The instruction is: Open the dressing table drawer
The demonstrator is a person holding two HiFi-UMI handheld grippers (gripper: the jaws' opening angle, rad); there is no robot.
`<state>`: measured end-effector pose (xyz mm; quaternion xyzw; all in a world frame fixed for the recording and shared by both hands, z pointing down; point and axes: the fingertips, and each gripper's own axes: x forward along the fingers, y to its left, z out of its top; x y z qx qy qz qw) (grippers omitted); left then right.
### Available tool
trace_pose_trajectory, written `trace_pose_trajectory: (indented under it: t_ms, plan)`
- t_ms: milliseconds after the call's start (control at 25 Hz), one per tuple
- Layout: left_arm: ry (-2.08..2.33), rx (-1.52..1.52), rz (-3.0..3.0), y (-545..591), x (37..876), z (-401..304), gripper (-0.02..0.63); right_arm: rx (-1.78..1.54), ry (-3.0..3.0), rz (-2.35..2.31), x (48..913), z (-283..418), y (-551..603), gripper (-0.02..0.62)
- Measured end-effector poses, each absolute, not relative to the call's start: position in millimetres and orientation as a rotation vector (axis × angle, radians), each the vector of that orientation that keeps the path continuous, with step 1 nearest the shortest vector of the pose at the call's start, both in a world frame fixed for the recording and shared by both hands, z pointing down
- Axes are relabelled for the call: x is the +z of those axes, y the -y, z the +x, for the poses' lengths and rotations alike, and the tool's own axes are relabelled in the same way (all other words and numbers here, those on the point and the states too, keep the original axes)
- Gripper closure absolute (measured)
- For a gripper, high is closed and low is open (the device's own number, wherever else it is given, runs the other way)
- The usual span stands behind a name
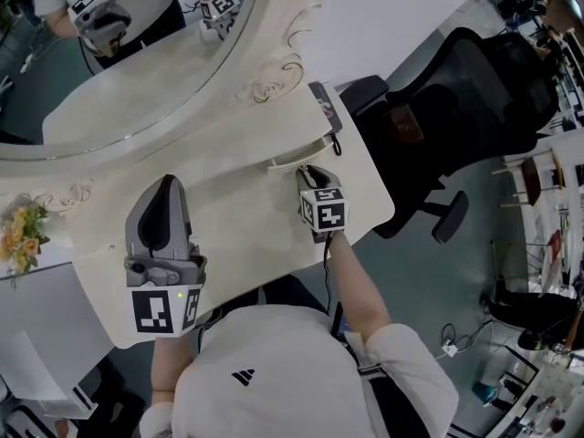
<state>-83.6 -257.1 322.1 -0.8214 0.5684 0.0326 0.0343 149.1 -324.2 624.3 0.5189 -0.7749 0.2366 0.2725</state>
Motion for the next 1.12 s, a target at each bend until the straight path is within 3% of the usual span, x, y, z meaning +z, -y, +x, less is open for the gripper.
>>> trace_pose_trajectory:
  t_ms: [1120]
  plan:
    - [-1.749, 0.075, -2.53, 276, 325, -85, 0.598, 0.623, 2.108, 1.333, 628, 152, 313, 0.505]
